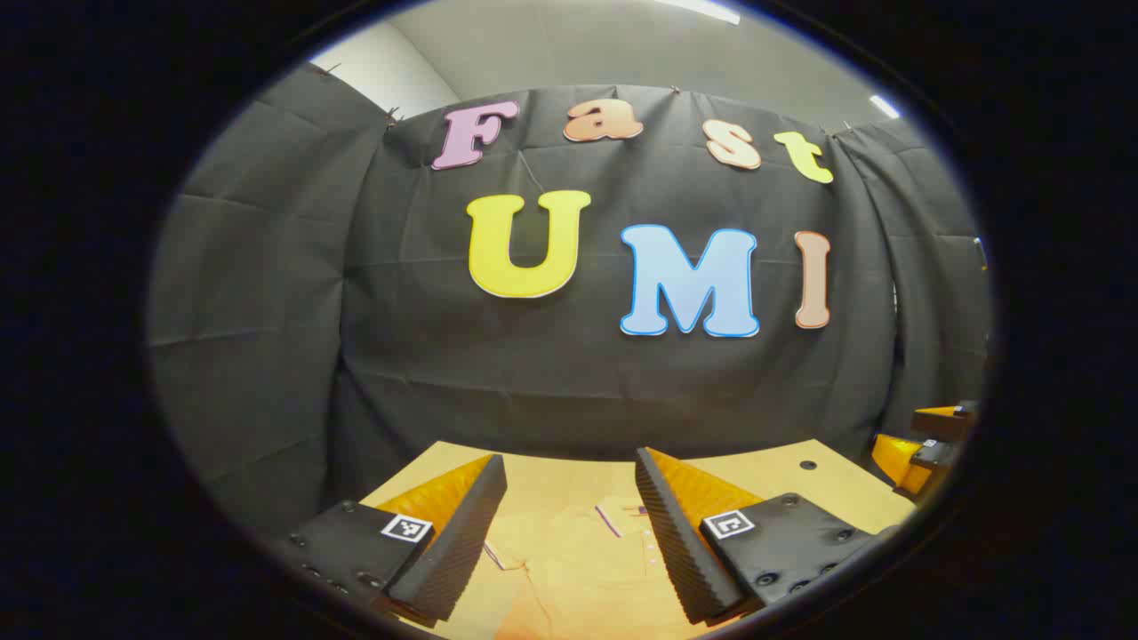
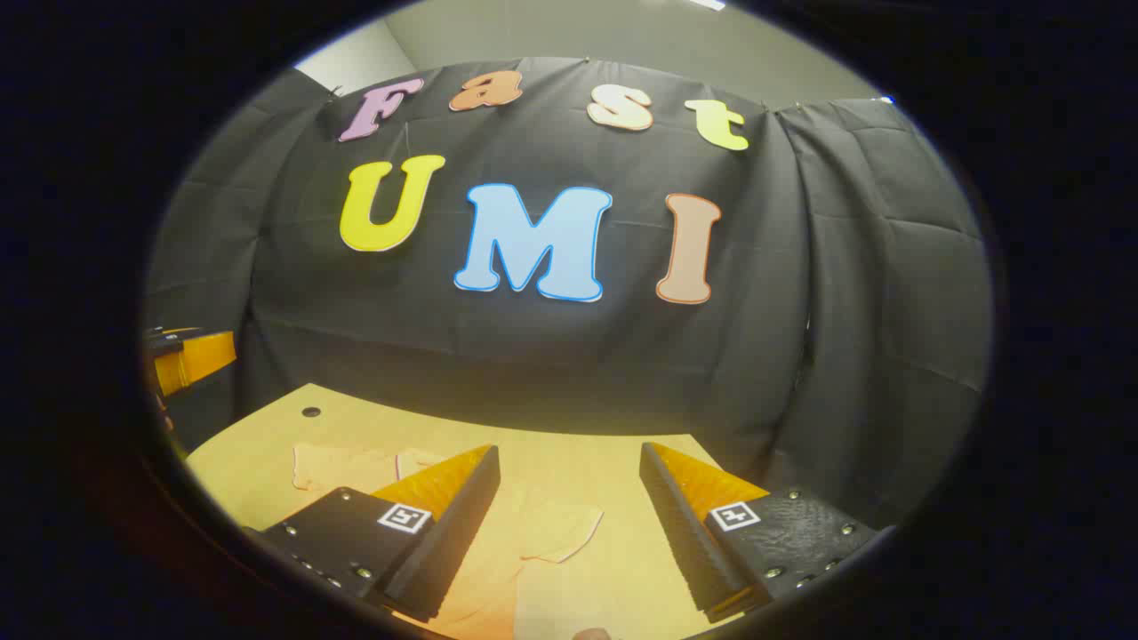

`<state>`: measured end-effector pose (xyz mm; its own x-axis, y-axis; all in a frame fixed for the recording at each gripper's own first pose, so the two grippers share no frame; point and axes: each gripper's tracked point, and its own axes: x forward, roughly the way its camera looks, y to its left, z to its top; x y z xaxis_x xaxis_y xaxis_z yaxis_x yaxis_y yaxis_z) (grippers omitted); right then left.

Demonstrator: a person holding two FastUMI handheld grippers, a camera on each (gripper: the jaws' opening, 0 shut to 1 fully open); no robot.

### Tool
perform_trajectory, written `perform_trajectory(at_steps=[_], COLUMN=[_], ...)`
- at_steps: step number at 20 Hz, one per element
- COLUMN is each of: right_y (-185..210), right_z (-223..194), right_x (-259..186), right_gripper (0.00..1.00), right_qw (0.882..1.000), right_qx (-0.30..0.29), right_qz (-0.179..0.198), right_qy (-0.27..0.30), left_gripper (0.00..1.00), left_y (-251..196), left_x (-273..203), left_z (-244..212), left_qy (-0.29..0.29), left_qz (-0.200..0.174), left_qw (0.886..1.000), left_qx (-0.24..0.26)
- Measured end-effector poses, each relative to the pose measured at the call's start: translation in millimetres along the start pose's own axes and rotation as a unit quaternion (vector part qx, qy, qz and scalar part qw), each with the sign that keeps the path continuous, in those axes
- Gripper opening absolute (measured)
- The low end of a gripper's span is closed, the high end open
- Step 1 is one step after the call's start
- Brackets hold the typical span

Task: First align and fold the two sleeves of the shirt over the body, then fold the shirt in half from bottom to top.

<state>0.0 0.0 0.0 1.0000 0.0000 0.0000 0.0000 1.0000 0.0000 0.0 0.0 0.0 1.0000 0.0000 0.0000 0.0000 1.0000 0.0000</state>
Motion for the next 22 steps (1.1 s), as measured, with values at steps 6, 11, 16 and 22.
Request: perform_trajectory(at_steps=[6, 11, 16, 22], right_y=[-0.5, 0.0, -0.6, 3.2], right_z=[-3.5, -7.5, -21.4, -54.4], right_x=[3.8, 10.9, 25.9, 59.6], right_gripper=[0.98, 0.98, 0.98, 0.98], right_qw=[1.000, 1.000, 0.999, 0.997], right_qx=[-0.004, -0.004, -0.004, 0.006], right_qz=[0.006, 0.014, 0.022, 0.043], right_qy=[0.003, 0.008, 0.024, 0.063], left_gripper=[0.94, 0.94, 0.94, 0.94], left_y=[-8.1, -9.9, -13.7, -17.4], left_x=[0.4, 1.6, 0.5, -3.1], left_z=[1.2, -4.0, -9.6, -18.1], left_qy=[-0.003, 0.004, 0.011, 0.023], left_qz=[-0.003, 0.004, 0.011, 0.011], left_qw=[1.000, 1.000, 1.000, 1.000], left_qx=[0.001, 0.001, 0.001, -0.005])
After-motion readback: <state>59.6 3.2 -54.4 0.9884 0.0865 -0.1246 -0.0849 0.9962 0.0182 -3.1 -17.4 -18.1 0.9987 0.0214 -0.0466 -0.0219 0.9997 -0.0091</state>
